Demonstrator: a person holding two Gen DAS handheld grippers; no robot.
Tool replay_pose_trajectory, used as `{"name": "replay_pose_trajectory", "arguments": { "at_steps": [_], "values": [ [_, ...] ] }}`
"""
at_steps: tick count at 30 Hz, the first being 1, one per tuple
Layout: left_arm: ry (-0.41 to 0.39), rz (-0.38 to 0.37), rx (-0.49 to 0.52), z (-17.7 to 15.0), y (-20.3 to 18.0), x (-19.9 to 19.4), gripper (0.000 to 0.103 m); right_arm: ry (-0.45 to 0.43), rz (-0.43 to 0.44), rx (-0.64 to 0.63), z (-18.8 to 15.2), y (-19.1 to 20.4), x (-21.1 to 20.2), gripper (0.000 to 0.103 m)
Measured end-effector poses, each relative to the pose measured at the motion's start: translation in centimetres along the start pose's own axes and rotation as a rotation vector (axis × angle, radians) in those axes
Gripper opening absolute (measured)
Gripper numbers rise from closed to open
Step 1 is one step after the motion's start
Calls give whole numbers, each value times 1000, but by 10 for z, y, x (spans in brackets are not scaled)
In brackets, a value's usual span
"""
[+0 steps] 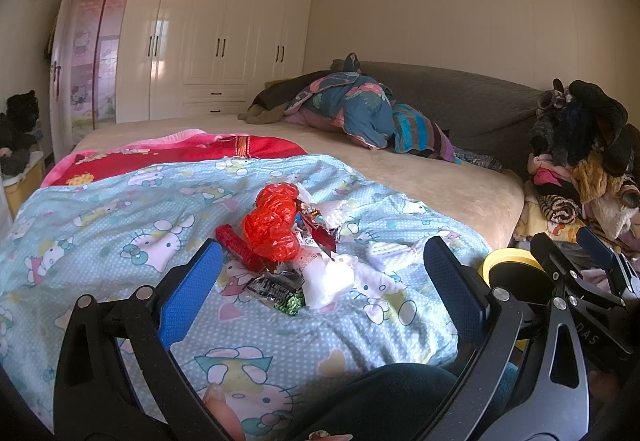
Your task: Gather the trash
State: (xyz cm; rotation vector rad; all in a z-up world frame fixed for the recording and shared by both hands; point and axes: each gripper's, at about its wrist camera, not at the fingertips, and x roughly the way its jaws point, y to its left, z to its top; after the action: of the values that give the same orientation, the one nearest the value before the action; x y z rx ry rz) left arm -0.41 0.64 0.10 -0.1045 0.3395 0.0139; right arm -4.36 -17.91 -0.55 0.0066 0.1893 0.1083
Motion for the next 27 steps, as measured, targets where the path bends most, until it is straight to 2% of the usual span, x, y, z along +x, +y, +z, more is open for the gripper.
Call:
{"name": "replay_pose_trajectory", "arguments": {
  "at_steps": [15, 18, 27],
  "values": [
    [17, 9, -15, -2, 5, 4, 93, 5, 13, 2, -3, 0, 2, 97],
    [30, 5, -24, -3, 9, 6, 93, 17, 34, -3, -6, 1, 4, 97],
    [39, 62, -64, -1, 33, 14, 93, 70, 135, -17, 1, 18, 24, 97]
  ]
}}
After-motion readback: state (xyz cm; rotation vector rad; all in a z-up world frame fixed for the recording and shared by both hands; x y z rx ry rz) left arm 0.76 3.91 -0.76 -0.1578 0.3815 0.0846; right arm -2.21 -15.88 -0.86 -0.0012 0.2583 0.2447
